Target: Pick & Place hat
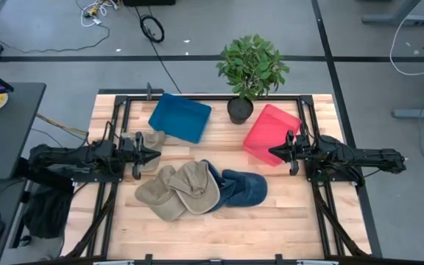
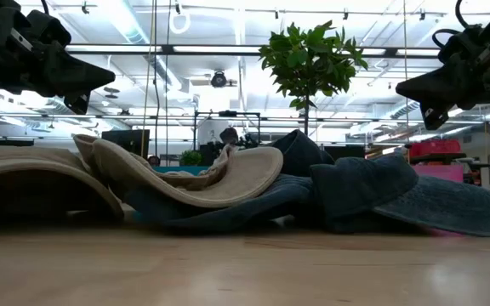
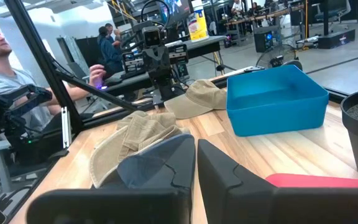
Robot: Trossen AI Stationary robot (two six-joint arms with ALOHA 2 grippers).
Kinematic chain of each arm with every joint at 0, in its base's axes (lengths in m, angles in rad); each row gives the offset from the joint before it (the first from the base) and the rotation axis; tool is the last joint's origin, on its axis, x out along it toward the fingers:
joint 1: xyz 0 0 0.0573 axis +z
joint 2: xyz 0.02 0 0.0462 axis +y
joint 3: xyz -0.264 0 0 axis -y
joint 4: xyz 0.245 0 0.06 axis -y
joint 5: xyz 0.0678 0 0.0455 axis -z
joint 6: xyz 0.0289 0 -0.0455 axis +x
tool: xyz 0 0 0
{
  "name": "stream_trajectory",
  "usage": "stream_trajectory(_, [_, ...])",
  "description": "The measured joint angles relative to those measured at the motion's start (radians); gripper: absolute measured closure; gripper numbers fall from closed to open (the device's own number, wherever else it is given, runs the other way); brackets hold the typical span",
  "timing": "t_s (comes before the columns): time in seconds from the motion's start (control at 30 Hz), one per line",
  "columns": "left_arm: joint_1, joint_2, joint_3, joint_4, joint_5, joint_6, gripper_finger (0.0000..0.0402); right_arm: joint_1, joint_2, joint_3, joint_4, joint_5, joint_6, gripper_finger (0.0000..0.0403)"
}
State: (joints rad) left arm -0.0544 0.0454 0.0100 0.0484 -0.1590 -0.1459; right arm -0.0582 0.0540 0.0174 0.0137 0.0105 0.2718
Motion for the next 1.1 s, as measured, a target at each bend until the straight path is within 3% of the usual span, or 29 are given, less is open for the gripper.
stream_trajectory(0.23, [0.000, 0.000, -0.001, 0.037, -0.001, -0.002, 0.0394, -0.003, 0.000, 0.000, 0.015, 0.003, -0.054, 0.0378])
stream_trajectory(0.43, [0.000, -0.001, -0.001, 0.084, -0.001, -0.105, 0.0394, -0.006, 0.000, 0.000, 0.060, 0.010, -0.160, 0.0378])
stream_trajectory(0.63, [0.001, 0.000, -0.001, 0.175, -0.002, -0.133, 0.0394, -0.006, 0.000, 0.000, 0.160, 0.007, 0.157, 0.0378])
stream_trajectory(0.73, [0.001, -0.001, 0.010, 0.281, -0.002, -0.123, 0.0394, -0.006, 0.002, 0.000, 0.299, 0.023, 0.208, 0.0378])
stream_trajectory(0.9, [0.001, 0.003, 0.128, 0.294, -0.001, -0.048, 0.0394, -0.006, 0.001, 0.023, 0.518, -0.027, 0.160, 0.0378])
stream_trajectory(1.1, [0.001, 0.070, 0.333, 0.071, -0.001, -0.005, 0.0394, -0.006, 0.026, 0.160, 0.324, -0.027, 0.121, 0.0378])
